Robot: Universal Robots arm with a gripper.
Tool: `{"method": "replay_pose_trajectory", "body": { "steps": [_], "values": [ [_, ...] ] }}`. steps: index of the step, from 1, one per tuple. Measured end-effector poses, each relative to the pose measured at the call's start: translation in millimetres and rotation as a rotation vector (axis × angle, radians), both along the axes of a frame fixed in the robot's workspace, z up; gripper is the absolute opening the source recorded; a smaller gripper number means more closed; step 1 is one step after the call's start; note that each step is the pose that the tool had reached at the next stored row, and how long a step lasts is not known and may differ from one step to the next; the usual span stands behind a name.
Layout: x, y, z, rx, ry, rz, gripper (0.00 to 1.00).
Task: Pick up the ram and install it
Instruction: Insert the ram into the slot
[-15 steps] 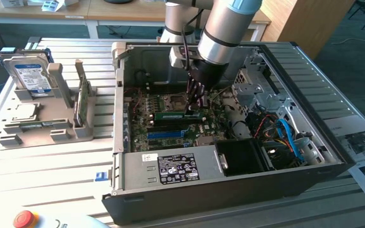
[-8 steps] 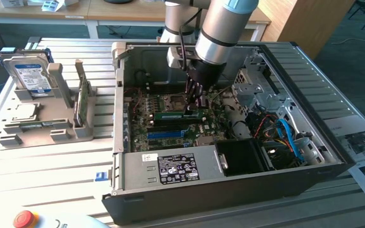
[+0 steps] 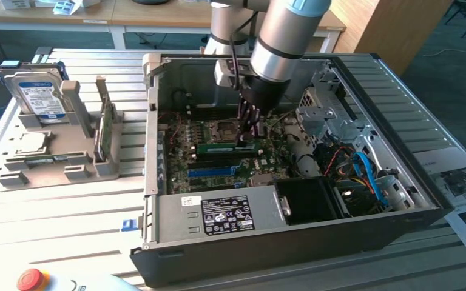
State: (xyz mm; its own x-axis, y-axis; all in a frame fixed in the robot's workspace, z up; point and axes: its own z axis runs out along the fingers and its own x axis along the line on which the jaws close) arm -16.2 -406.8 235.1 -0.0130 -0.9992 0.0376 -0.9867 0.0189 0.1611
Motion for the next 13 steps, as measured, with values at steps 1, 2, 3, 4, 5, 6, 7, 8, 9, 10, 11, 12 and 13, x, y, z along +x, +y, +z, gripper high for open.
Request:
{"method": "replay_pose_trajectory", "body": {
  "steps": [1, 2, 3, 4, 5, 6, 7, 8, 9, 10, 11, 12, 13],
  "values": [
    [0.4, 0.0, 0.0, -0.0003, 0.0000, 0.000, 0.11],
    [0.5, 0.0, 0.0, -0.0003, 0.0000, 0.000, 0.11],
    [0.5, 0.1, 0.0, -0.0003, 0.0000, 0.000, 0.11],
    [0.5, 0.1, 0.0, -0.0003, -0.0001, 0.000, 0.11],
    [0.5, 0.1, 0.0, -0.0003, 0.0000, 0.000, 0.11],
    [0.5, 0.1, 0.0, -0.0003, 0.0000, 0.000, 0.11],
    [0.5, 0.0, 0.0, -0.0006, -0.0001, 0.000, 0.11],
    [0.5, 0.1, -0.1, -0.0012, -0.0004, 0.001, 0.11],
    [0.6, 0.1, -0.1, -0.0021, -0.0009, 0.002, 0.11],
    [0.6, 0.2, -0.1, -0.0034, -0.0021, 0.003, 0.11],
    [0.5, 0.2, -0.1, -0.0054, -0.0031, 0.004, 0.11],
    [0.6, 0.3, 0.0, -0.0079, -0.0043, 0.006, 0.11],
    [0.5, 0.4, 0.0, -0.0101, -0.0053, 0.007, 0.11]
  ]
}}
